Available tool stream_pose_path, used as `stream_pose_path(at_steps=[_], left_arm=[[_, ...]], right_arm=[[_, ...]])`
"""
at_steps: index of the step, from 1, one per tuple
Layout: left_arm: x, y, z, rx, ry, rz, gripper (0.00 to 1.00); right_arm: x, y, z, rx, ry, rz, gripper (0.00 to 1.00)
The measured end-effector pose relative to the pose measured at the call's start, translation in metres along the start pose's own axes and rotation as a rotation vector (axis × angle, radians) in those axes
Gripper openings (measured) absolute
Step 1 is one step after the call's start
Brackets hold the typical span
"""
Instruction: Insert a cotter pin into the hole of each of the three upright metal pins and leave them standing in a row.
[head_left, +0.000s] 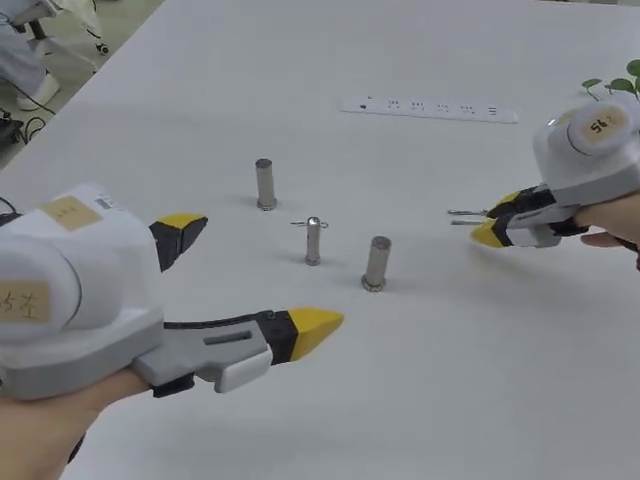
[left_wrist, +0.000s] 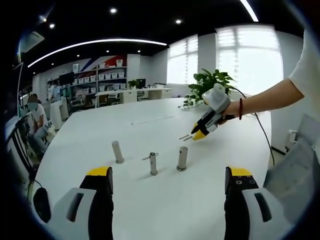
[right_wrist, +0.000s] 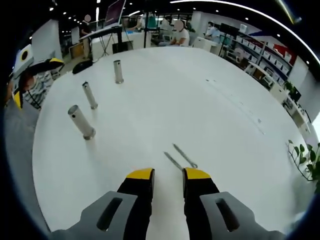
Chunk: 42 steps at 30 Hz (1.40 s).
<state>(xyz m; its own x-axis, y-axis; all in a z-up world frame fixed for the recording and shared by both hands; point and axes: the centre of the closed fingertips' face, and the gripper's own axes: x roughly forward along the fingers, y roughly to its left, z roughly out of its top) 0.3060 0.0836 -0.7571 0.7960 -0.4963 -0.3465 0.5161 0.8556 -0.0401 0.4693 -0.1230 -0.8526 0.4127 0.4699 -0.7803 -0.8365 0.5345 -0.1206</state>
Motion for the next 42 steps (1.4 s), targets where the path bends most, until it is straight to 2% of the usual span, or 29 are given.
stream_pose_path(at_steps=[8, 16, 19, 23, 27, 30, 33, 34, 42], left_arm=[[0.001, 0.001, -0.003, 0.0, 0.008, 0.011, 0.87], [-0.001, 0.006, -0.004, -0.006, 0.011, 0.033, 0.84], [-0.001, 0.007, -0.005, -0.005, 0.013, 0.037, 0.84], [-0.001, 0.008, -0.005, -0.013, 0.016, 0.037, 0.81], [-0.001, 0.008, -0.004, -0.01, 0.013, 0.037, 0.8], [-0.002, 0.008, -0.004, -0.007, 0.015, 0.035, 0.8], [-0.004, 0.009, -0.004, -0.002, 0.019, 0.035, 0.79], [-0.004, 0.009, -0.004, 0.0, 0.019, 0.035, 0.79], [-0.005, 0.009, -0.005, 0.009, 0.025, 0.033, 0.79]], right_arm=[[0.007, -0.014, -0.005, -0.045, 0.044, 0.008, 0.22], [0.015, -0.023, -0.007, -0.052, 0.076, 0.041, 0.19], [0.014, -0.02, -0.008, -0.068, 0.08, 0.058, 0.16], [0.013, -0.018, -0.01, -0.049, 0.091, 0.088, 0.13], [0.014, -0.015, -0.011, -0.069, 0.101, 0.134, 0.09], [0.014, -0.014, -0.011, -0.073, 0.116, 0.145, 0.09], [0.013, -0.013, -0.012, -0.11, 0.143, 0.151, 0.07], [0.013, -0.013, -0.013, -0.148, 0.156, 0.145, 0.05], [0.014, -0.013, -0.012, -0.202, 0.174, 0.138, 0.04]])
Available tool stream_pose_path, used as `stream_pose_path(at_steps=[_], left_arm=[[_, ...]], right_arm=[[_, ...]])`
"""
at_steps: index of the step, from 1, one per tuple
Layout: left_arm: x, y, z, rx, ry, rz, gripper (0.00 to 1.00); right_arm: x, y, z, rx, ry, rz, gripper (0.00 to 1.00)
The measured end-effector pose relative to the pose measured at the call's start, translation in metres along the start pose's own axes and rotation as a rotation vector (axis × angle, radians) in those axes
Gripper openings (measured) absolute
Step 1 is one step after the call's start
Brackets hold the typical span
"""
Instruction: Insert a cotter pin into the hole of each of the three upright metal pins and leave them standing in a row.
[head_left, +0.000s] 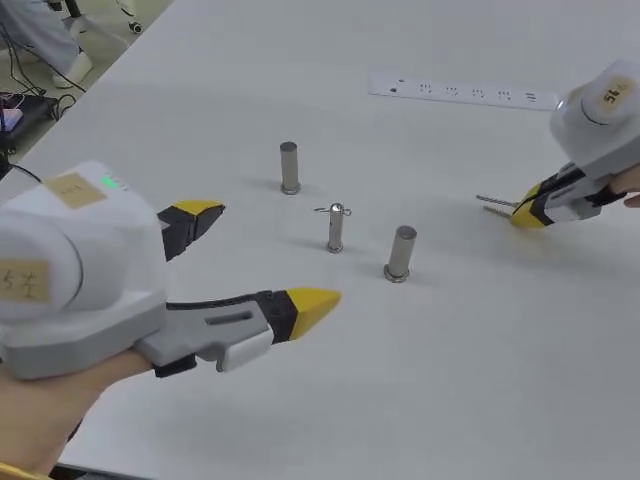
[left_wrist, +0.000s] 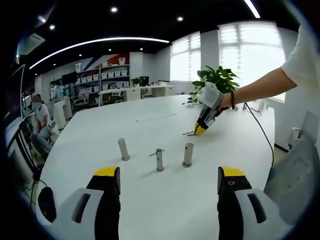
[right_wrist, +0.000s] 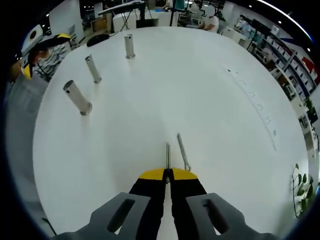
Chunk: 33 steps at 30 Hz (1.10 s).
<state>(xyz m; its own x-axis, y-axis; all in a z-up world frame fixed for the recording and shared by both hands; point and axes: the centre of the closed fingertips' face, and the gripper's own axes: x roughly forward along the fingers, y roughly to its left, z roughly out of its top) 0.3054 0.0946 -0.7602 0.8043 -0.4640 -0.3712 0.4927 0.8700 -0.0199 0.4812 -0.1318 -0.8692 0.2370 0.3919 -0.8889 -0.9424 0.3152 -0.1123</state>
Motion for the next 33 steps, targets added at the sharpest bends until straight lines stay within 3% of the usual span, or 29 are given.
stream_pose_path(at_steps=[8, 18, 27, 33], left_arm=[[0.001, -0.002, 0.002, 0.007, 0.001, -0.008, 0.78], [0.004, -0.009, 0.005, 0.011, 0.005, -0.033, 0.74], [0.008, -0.02, 0.011, -0.021, -0.004, -0.08, 0.65], [0.011, -0.03, 0.014, -0.017, 0.005, -0.119, 0.58]], right_arm=[[-0.003, 0.007, 0.0, -0.048, 0.017, -0.013, 0.03], [-0.02, 0.017, 0.005, -0.086, -0.036, -0.049, 0.02], [-0.047, 0.04, 0.023, -0.116, -0.13, -0.071, 0.02], [-0.065, 0.063, 0.046, -0.142, -0.219, -0.071, 0.02]])
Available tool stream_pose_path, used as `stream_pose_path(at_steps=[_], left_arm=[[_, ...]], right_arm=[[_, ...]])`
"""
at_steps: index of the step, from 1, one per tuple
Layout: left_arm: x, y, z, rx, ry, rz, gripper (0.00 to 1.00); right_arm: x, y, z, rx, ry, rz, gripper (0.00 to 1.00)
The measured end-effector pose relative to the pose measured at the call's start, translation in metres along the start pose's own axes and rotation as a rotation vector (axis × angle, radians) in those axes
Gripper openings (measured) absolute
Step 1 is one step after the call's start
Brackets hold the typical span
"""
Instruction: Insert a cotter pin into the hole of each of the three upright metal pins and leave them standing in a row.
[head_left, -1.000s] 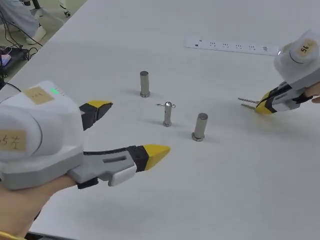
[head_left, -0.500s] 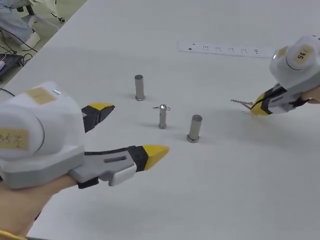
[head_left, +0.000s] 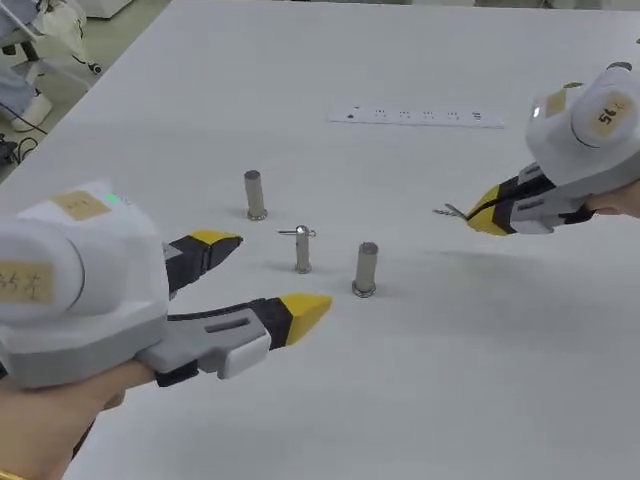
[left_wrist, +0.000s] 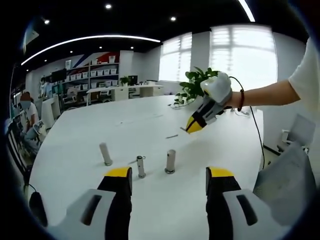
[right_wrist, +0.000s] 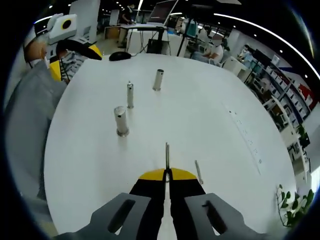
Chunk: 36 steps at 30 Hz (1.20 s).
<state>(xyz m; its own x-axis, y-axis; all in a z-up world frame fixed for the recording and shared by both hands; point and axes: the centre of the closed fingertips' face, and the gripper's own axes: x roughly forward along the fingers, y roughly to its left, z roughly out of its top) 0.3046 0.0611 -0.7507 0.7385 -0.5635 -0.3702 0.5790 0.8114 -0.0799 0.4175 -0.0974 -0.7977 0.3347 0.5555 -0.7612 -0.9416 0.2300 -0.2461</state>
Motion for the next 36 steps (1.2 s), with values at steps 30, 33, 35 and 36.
stream_pose_path(at_steps=[30, 33, 35, 36], left_arm=[[0.016, -0.034, 0.011, -0.078, 0.009, -0.158, 0.35], [0.016, -0.036, 0.011, -0.083, 0.012, -0.17, 0.33], [0.017, -0.038, 0.01, -0.091, 0.014, -0.178, 0.31], [0.016, -0.039, 0.01, -0.096, 0.015, -0.184, 0.29]], right_arm=[[-0.013, 0.107, 0.093, -0.21, -0.177, 0.2, 0.02], [-0.011, 0.111, 0.096, -0.228, -0.182, 0.214, 0.02], [-0.01, 0.116, 0.098, -0.244, -0.182, 0.222, 0.02], [-0.009, 0.118, 0.1, -0.251, -0.184, 0.224, 0.02]])
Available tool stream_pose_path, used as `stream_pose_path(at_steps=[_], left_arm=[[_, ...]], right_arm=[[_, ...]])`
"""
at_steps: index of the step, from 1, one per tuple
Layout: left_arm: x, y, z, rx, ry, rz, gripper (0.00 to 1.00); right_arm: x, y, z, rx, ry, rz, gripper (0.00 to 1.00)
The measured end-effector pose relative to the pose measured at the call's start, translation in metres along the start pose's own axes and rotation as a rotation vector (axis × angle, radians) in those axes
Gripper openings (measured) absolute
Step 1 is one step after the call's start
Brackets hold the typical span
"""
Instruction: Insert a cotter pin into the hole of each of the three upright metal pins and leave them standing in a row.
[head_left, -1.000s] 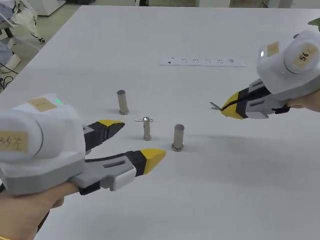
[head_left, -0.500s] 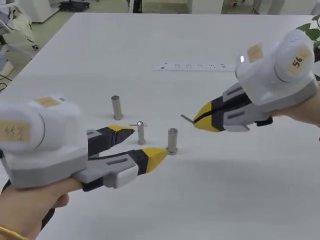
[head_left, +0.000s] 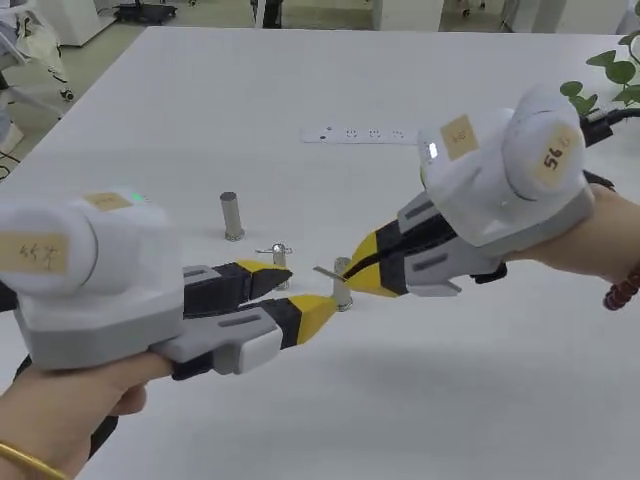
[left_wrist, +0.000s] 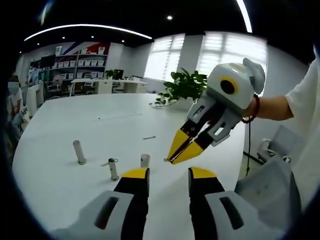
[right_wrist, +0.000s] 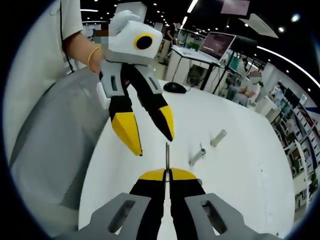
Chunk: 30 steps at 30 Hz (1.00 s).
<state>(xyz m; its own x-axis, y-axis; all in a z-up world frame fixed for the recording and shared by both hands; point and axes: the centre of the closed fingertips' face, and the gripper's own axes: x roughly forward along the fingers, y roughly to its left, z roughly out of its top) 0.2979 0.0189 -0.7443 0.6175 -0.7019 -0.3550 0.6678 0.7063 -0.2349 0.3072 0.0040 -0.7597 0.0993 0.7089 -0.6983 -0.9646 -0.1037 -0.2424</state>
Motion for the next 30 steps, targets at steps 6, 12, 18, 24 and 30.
stream_pose_path(at_steps=[6, 12, 18, 24, 30], left_arm=[[0.0, -0.003, -0.001, -0.021, -0.003, -0.015, 0.24], [0.0, -0.004, -0.002, -0.043, -0.003, -0.02, 0.15], [0.0, -0.005, -0.004, -0.063, -0.005, -0.026, 0.09], [0.0, -0.004, -0.005, -0.072, -0.003, -0.021, 0.03], [0.0, -0.003, -0.006, -0.087, -0.006, -0.027, 0.02]], right_arm=[[0.004, 0.009, 0.006, -0.029, -0.007, 0.024, 0.02], [0.005, 0.013, 0.009, -0.051, -0.011, 0.027, 0.02], [0.006, 0.016, 0.009, -0.062, -0.01, 0.028, 0.02], [0.007, 0.018, 0.008, -0.065, -0.01, 0.027, 0.02], [0.007, 0.019, 0.008, -0.064, -0.015, 0.022, 0.03]])
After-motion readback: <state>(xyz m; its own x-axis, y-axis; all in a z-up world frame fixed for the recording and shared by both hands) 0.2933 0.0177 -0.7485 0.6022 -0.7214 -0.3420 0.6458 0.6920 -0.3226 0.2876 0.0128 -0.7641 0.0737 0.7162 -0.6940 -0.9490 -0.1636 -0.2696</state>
